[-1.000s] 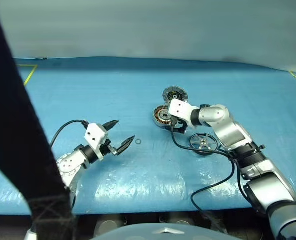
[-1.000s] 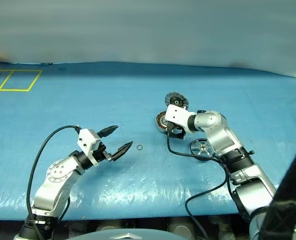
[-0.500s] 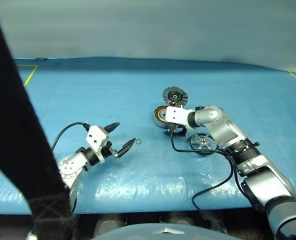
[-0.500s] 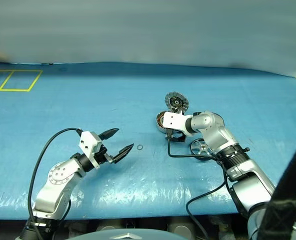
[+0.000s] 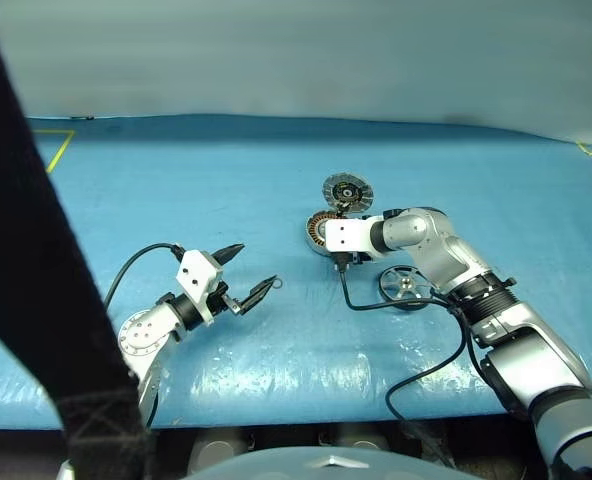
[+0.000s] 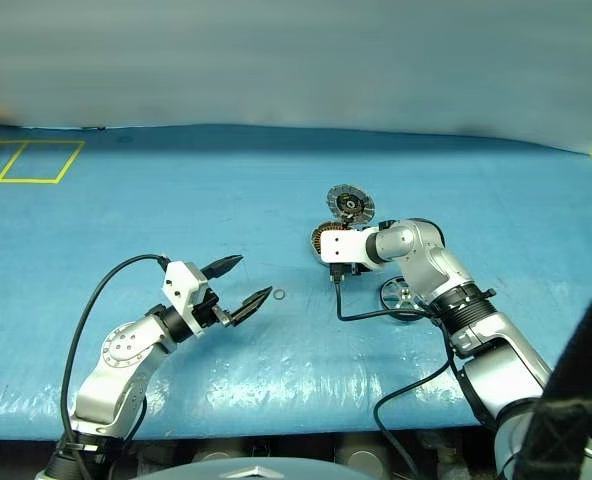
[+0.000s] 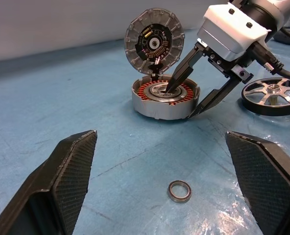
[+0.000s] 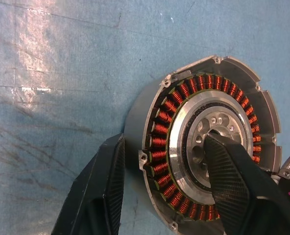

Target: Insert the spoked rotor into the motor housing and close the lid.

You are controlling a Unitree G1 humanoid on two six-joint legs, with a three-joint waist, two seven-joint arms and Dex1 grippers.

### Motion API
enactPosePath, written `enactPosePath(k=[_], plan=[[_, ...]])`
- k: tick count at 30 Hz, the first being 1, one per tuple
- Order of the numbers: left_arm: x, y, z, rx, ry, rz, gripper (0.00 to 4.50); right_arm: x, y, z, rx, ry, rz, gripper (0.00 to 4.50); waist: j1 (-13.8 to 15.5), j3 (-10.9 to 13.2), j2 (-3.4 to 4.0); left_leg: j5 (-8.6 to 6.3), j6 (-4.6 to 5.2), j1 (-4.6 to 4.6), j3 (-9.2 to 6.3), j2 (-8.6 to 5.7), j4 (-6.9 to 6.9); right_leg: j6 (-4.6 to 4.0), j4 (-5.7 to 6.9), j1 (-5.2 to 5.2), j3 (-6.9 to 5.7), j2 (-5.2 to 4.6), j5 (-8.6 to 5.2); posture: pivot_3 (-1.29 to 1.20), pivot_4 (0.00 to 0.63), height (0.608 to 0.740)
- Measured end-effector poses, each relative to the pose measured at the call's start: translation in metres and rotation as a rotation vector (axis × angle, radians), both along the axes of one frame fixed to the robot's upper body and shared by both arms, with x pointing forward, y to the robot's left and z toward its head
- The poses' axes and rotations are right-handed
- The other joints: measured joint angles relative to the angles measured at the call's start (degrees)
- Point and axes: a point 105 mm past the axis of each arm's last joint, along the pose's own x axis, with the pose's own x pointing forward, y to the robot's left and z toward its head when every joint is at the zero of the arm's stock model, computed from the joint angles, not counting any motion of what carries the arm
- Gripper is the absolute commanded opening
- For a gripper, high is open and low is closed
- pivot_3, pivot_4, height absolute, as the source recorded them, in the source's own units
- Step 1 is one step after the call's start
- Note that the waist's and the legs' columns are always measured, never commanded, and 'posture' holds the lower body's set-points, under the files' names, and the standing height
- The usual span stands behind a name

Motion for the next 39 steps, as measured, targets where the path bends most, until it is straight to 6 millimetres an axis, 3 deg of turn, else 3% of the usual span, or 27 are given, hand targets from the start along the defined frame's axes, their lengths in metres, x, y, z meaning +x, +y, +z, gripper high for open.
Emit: enactPosePath(k=[3, 10, 27, 34, 39], plan=[[0.0, 0.0, 0.0, 0.0, 0.001, 0.0, 4.5, -0.01, -0.002, 0.002, -0.03, 0.026, 0.054, 2.07, 0.2, 0.0, 0.0, 0.0, 0.0, -0.03, -0.05, 0.0, -0.01, 0.0, -0.02, -0.01, -0.05, -0.02, -0.01, 0.0, 0.15, 0.74], [0.0, 0.0, 0.0, 0.001, 0.001, -0.002, 4.5, -0.055, 0.013, 0.002, -0.053, 0.112, 0.254, 2.07, 0.0, 0.0, 0.01, -0.01, 0.0, -0.01, -0.04, 0.04, -0.08, -0.04, -0.02, 0.0, -0.18, -0.04, -0.03, 0.0, 0.15, 0.74], [-0.003, 0.001, -0.003, 0.01, 0.013, -0.018, 4.5, -0.103, 0.003, -0.008, -0.043, 0.131, 0.276, 2.07, 0.6, 0.0, -0.03, -0.02, 0.02, 0.04, -0.07, -0.02, 0.01, -0.29, -0.03, 0.07, -0.24, -0.16, -0.19, 0.0, 0.15, 0.74], [0.001, -0.003, 0.003, 0.01, -0.008, -0.035, 4.5, -0.105, 0.005, -0.016, -0.007, 0.131, 0.252, 4.35, 0.3, 0.0, -0.1, 0.0, 0.01, 0.04, -0.07, -0.01, 0.04, -0.29, -0.01, 0.07, -0.21, -0.13, -0.18, 0.0, 0.15, 0.74], [0.0, -0.004, 0.003, 0.011, -0.006, -0.045, 4.5, -0.106, 0.003, -0.015, 0.0, 0.111, 0.243, 4.43, 0.3, 0.0, -0.1, -0.01, 0.01, 0.02, -0.08, -0.01, 0.03, -0.25, -0.01, 0.07, -0.22, -0.13, -0.16, 0.0, 0.15, 0.74]])
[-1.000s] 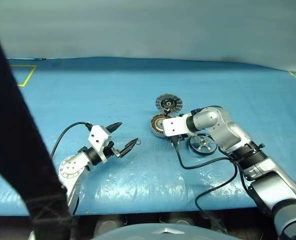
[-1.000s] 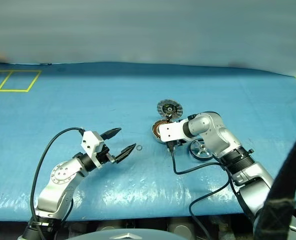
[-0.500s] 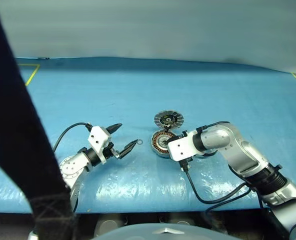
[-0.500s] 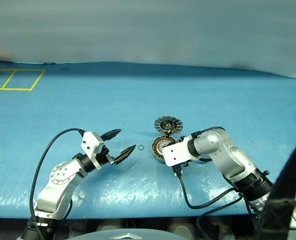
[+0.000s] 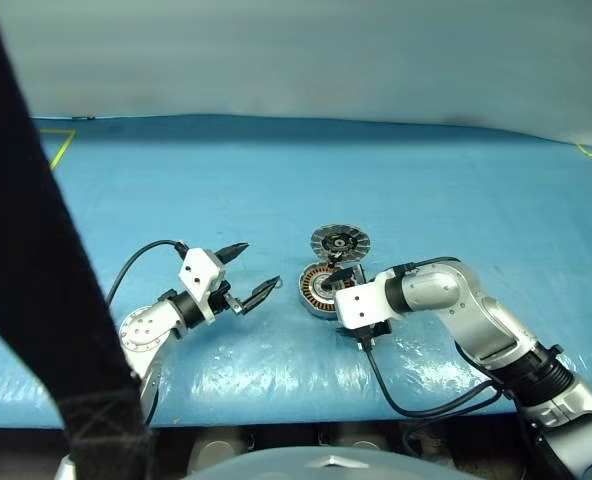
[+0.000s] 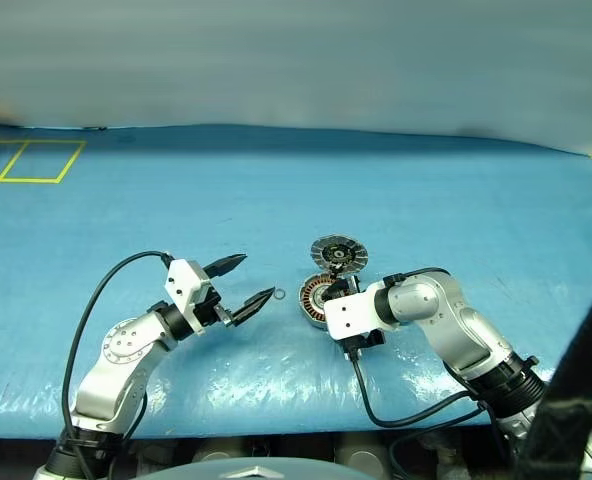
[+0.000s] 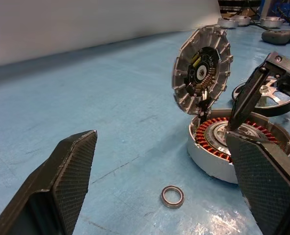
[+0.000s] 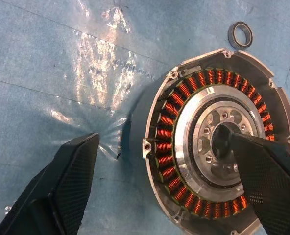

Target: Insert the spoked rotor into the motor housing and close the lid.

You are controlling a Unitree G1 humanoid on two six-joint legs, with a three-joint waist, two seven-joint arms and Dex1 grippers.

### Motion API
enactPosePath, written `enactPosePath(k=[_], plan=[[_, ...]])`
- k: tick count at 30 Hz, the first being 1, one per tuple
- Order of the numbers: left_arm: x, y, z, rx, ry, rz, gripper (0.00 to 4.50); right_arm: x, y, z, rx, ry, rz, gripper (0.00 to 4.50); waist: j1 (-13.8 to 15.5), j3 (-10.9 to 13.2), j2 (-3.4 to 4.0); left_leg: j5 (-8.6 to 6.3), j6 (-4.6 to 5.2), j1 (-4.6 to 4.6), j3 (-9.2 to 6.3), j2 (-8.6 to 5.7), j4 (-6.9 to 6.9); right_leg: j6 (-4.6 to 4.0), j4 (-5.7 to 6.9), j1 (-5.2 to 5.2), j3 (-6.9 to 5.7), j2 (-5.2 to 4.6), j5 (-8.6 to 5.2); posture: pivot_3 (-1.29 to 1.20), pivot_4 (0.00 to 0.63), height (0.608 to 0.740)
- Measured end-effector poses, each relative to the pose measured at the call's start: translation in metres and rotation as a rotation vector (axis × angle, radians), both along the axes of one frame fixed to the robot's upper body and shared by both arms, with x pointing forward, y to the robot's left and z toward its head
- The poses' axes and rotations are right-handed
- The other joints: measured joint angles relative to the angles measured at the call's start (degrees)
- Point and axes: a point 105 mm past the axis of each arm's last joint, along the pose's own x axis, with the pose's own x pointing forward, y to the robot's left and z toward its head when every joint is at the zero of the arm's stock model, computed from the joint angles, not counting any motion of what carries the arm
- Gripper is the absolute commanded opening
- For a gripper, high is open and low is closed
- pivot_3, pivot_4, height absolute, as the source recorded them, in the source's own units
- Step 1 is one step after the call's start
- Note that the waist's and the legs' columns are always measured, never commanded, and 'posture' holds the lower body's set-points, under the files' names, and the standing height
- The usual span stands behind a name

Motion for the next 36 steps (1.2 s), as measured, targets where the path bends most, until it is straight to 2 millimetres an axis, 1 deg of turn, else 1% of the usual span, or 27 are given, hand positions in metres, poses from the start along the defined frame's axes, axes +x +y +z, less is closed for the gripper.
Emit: enactPosePath(k=[2, 4, 7, 11, 14, 16, 18, 20, 23, 25, 27, 31, 32, 34, 36], plan=[[0.0, 0.0, 0.0, 0.001, 0.002, -0.003, 4.5, -0.006, -0.001, 0.001, 0.015, 0.004, 0.0, 4.43, 0.2, 0.0, -0.01, 0.0, 0.0, -0.03, -0.02, 0.0, 0.0, 0.05, -0.01, -0.01, -0.01, 0.0, 0.02, 0.0, 0.15, 0.74], [-0.001, 0.0, -0.001, 0.003, 0.005, -0.005, 4.5, -0.016, 0.0, 0.002, 0.041, 0.028, 0.01, 4.43, 0.4, 0.0, -0.03, -0.01, 0.01, -0.07, -0.02, 0.0, 0.0, 0.2, -0.02, -0.05, -0.02, 0.0, 0.08, 0.0, 0.15, 0.74], [-0.001, 0.001, -0.002, 0.011, 0.009, -0.009, 4.5, -0.029, 0.006, 0.009, 0.071, 0.027, 0.063, 4.43, 0.3, 0.1, -0.04, -0.02, 0.02, -0.07, -0.02, 0.0, -0.01, 0.21, -0.02, -0.05, -0.02, -0.01, 0.07, 0.0, 0.15, 0.74], [-0.001, 0.001, -0.002, 0.013, 0.011, -0.011, 4.5, -0.031, 0.009, 0.023, 0.137, -0.022, 0.047, 4.43, 0.5, 0.1, -0.05, -0.02, 0.02, -0.06, -0.02, -0.01, 0.0, 0.05, -0.02, -0.05, -0.01, -0.02, -0.03, 0.0, 0.15, 0.74], [-0.001, 0.001, -0.003, 0.014, 0.012, -0.014, 4.5, -0.028, 0.003, 0.034, 0.268, -0.026, -0.073, 4.43, 1.0, 0.1, -0.09, -0.02, 0.02, -0.07, -0.05, -0.02, 0.02, 0.0, -0.02, -0.02, 0.0, -0.02, -0.05, 0.0, 0.15, 0.74], [-0.001, 0.001, -0.004, 0.015, 0.017, -0.017, 4.5, -0.026, 0.0, 0.038, 0.328, -0.022, -0.134, 4.43, 1.2, 0.1, -0.08, -0.02, 0.03, -0.07, -0.04, -0.03, 0.02, -0.01, -0.02, -0.03, 0.02, -0.02, -0.06, 0.0, 0.15, 0.74], [-0.001, 0.002, -0.006, 0.017, 0.025, -0.019, 4.5, -0.02, -0.004, 0.049, 0.553, 0.006, -0.307, 4.43, 1.4, 0.1, -0.19, -0.03, 0.02, -0.07, -0.14, 0.0, 0.01, -0.01, -0.02, 0.01, -0.02, 0.02, -0.05, 0.0, 0.15, 0.74], [0.0, 0.003, -0.01, 0.02, 0.045, -0.017, 4.5, -0.019, -0.009, 0.053, 0.731, 0.049, -0.447, 4.43, 1.5, 0.1, -0.14, -0.03, 0.02, -0.1, -0.14, 0.0, -0.02, 0.01, 0.0, -0.04, 0.0, 0.03, -0.04, 0.0, 0.15, 0.74], [0.0, 0.002, -0.014, 0.026, 0.061, -0.024, 4.5, -0.021, -0.02, 0.051, 0.857, 0.083, -0.599, 4.43, 1.5, 0.1, -0.13, -0.04, 0.04, -0.12, -0.13, -0.03, -0.02, 0.01, -0.02, -0.03, 0.01, 0.01, -0.05, 0.0, 0.15, 0.74], [0.001, 0.003, -0.021, 0.03, 0.086, -0.027, 4.5, -0.031, -0.019, 0.044, 0.933, 0.155, -0.682, 4.43, 1.4, 0.1, -0.13, -0.15, 0.24, -0.11, -0.14, -0.02, -0.02, 0.01, -0.01, -0.04, 0.0, 0.02, -0.05, 0.0, 0.15, 0.74], [0.002, 0.002, -0.024, 0.032, 0.099, -0.034, 4.5, -0.038, -0.017, 0.037, 0.966, 0.22, -0.728, 4.43, 1.4, 0.1, -0.11, -0.16, 0.25, -0.1, -0.13, -0.02, -0.02, -0.03, 0.0, -0.04, 0.01, 0.02, -0.07, 0.0, 0.15, 0.74], [0.01, -0.002, -0.027, 0.049, 0.088, -0.034, 4.5, -0.05, -0.009, 0.018, 0.935, 0.276, -0.767, 4.43, 1.3, 0.1, -0.11, -0.14, 0.28, -0.06, -0.13, -0.02, 0.0, 0.17, 0.0, -0.01, 0.01, 0.03, -0.21, 0.0, 0.15, 0.74], [0.013, -0.003, -0.028, 0.059, 0.082, -0.031, 4.5, -0.051, -0.007, 0.013, 0.932, 0.277, -0.776, 4.43, 1.3, 0.1, -0.11, -0.13, 0.29, -0.06, -0.13, -0.03, 0.0, 0.18, 0.0, -0.01, 0.02, 0.03, -0.21, 0.0, 0.15, 0.74], [0.016, -0.006, -0.032, 0.081, 0.083, -0.035, 4.5, -0.047, -0.006, 0.008, 0.955, 0.248, -0.813, 4.43, 1.2, 0.1, -0.1, -0.12, 0.3, -0.06, -0.1, -0.03, 0.01, 0.19, 0.01, -0.03, 0.07, 0.04, -0.2, 0.0, 0.15, 0.74], [0.018, -0.009, -0.038, 0.097, 0.088, -0.042, 4.5, -0.042, -0.006, 0.008, 0.975, 0.201, -0.831, 4.43, 1.2, 0.1, -0.1, -0.12, 0.31, -0.06, -0.1, -0.03, 0.01, 0.2, 0.0, -0.03, 0.07, 0.05, -0.19, 0.0, 0.15, 0.74]])
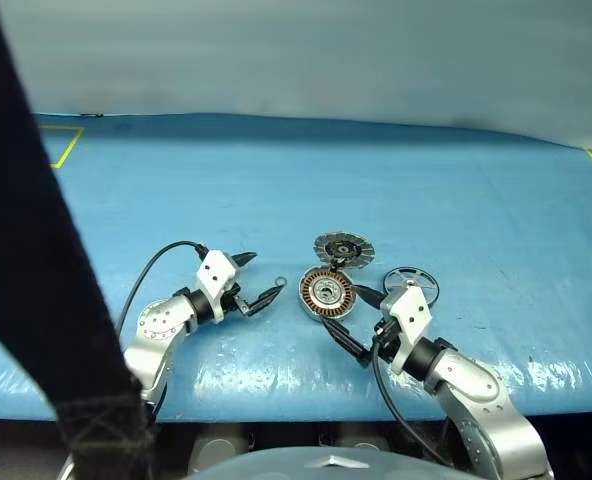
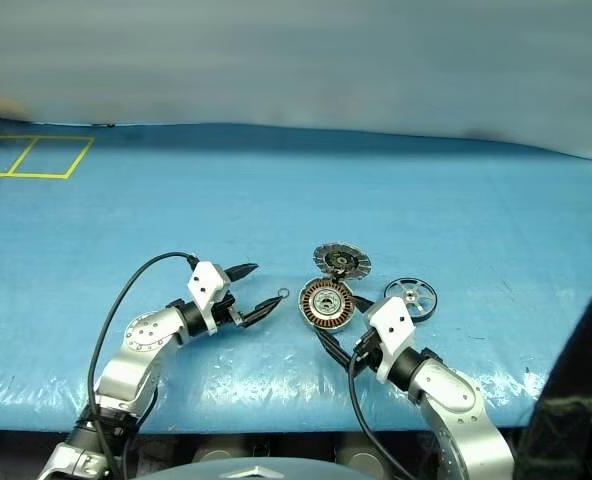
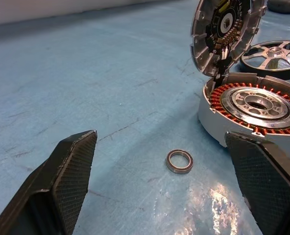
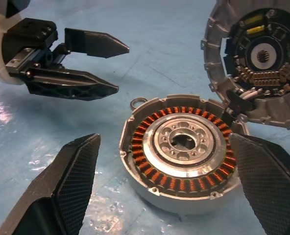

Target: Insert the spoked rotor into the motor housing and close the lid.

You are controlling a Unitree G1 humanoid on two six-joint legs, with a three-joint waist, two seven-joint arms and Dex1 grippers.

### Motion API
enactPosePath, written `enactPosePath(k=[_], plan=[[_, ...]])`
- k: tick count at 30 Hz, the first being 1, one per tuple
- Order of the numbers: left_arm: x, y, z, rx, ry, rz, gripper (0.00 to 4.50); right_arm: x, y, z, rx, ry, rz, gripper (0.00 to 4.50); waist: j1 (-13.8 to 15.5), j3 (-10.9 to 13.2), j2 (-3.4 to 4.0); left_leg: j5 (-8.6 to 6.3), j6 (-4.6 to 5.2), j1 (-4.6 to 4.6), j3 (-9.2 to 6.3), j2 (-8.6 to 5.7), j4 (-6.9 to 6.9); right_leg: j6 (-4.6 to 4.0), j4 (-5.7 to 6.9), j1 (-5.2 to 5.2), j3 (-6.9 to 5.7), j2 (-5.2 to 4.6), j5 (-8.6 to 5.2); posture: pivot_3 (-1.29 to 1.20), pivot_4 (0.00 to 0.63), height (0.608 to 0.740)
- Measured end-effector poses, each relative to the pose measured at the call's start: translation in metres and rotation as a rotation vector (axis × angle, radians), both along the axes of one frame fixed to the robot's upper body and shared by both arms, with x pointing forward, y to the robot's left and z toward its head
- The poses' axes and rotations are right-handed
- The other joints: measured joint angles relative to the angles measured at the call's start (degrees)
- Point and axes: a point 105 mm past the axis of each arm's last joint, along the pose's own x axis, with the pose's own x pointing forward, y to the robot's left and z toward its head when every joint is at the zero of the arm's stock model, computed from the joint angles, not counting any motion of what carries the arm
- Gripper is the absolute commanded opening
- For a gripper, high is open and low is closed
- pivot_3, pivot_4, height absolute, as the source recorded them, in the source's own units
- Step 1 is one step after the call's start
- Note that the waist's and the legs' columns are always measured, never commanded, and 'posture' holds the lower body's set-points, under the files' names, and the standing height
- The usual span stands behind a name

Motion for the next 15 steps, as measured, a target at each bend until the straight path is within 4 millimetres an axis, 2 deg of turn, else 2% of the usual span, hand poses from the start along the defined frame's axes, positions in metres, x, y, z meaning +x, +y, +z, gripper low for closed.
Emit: enactPosePath(k=[4, 15], plan=[[-0.001, -0.008, -0.005, 0.007, 0.011, -0.014, 4.5, 0.002, 0.005, 0.005, -0.018, -0.056, 0.005, 4.43, 0.1, 0.0, 0.0, -0.02, 0.03, -0.02, 0.0, -0.01, -0.01, -0.03, -0.01, -0.01, 0.01, -0.01, 0.02, 0.0, 0.15, 0.74], [0.006, -0.023, 0.002, 0.003, 0.009, -0.02, 4.5, -0.008, 0.001, 0.004, -0.034, -0.041, 0.034, 4.43, 0.1, 0.0, 0.0, -0.02, 0.03, -0.03, -0.01, -0.01, 0.0, -0.08, 0.0, -0.01, 0.01, 0.0, 0.06, 0.0, 0.15, 0.74]])
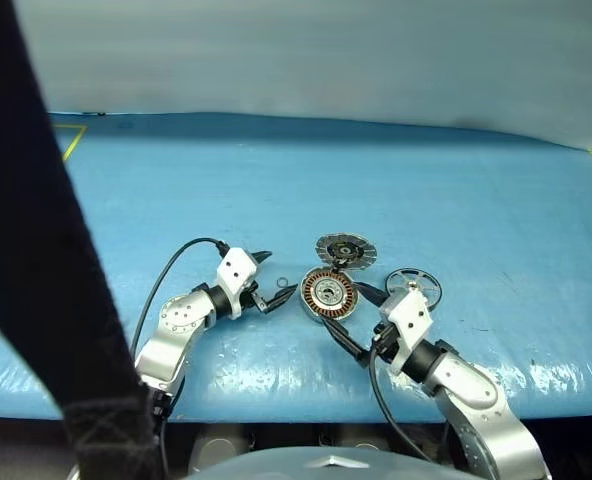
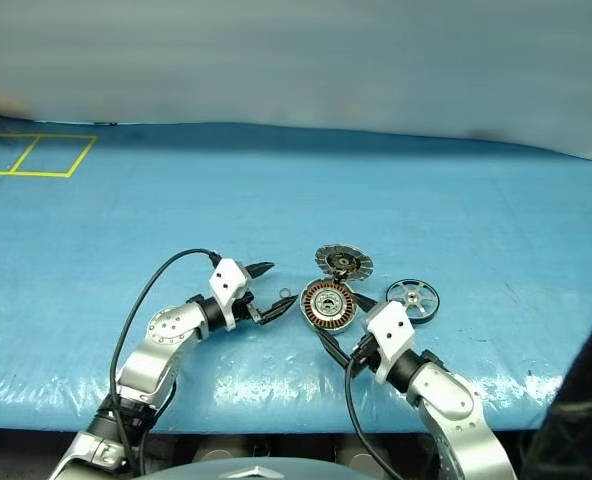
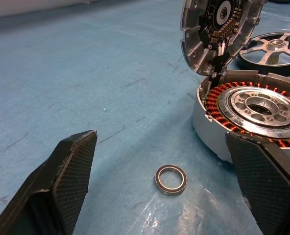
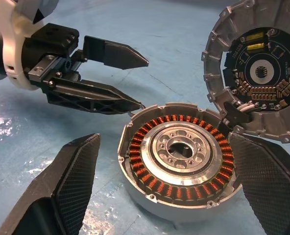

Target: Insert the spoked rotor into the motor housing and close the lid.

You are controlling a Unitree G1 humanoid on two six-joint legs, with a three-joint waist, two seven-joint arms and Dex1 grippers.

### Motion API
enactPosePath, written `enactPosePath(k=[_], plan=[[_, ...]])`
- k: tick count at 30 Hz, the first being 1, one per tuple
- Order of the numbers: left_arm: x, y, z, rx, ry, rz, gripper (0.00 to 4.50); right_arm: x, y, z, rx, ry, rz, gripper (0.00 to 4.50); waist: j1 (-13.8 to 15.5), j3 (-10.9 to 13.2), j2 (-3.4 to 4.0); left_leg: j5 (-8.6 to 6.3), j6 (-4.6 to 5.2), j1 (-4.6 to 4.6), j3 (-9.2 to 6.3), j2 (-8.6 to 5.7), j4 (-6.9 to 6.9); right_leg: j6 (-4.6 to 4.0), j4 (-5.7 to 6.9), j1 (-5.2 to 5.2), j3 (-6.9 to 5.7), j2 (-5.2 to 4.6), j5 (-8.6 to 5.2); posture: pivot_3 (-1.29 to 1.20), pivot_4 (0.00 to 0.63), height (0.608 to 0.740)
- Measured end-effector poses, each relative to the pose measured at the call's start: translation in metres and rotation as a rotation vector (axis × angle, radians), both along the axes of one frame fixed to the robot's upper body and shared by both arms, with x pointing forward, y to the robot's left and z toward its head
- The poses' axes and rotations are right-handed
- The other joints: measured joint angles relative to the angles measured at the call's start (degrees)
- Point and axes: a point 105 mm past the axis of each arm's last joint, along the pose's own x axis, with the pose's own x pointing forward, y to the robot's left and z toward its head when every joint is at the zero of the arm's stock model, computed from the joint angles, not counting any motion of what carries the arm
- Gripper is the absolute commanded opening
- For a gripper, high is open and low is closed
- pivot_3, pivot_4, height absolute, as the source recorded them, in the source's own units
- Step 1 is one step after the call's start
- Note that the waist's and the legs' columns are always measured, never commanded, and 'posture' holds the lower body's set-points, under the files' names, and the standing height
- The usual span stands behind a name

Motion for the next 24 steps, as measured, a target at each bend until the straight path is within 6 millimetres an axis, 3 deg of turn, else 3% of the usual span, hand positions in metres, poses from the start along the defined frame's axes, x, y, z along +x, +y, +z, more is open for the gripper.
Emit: enactPosePath(k=[10, 19, 24], plan=[[0.007, -0.006, 0.001, 0.043, 0.028, 0.037, 4.5, 0.0, -0.003, 0.002, -0.043, -0.004, 0.011, 4.43, 0.2, 0.0, -0.02, 0.0, 0.01, 0.01, -0.01, -0.02, 0.01, 0.08, -0.01, 0.03, 0.01, 0.0, -0.03, 0.0, 0.15, 0.74], [0.011, 0.007, -0.021, 0.142, 0.067, 0.103, 4.5, 0.001, -0.003, 0.001, -0.059, -0.007, -0.003, 4.43, 0.1, 0.0, -0.02, 0.0, 0.0, 0.0, -0.01, -0.01, 0.01, 0.07, 0.0, 0.0, 0.02, 0.02, -0.02, 0.0, 0.15, 0.74], [0.017, 0.009, -0.022, 0.143, 0.042, 0.095, 4.5, 0.002, -0.001, -0.001, -0.075, -0.009, 0.002, 4.43, 0.2, 0.0, -0.02, 0.01, 0.01, 0.03, 0.0, -0.01, 0.04, 0.08, 0.0, 0.05, 0.01, 0.0, -0.01, 0.0, 0.15, 0.74]])
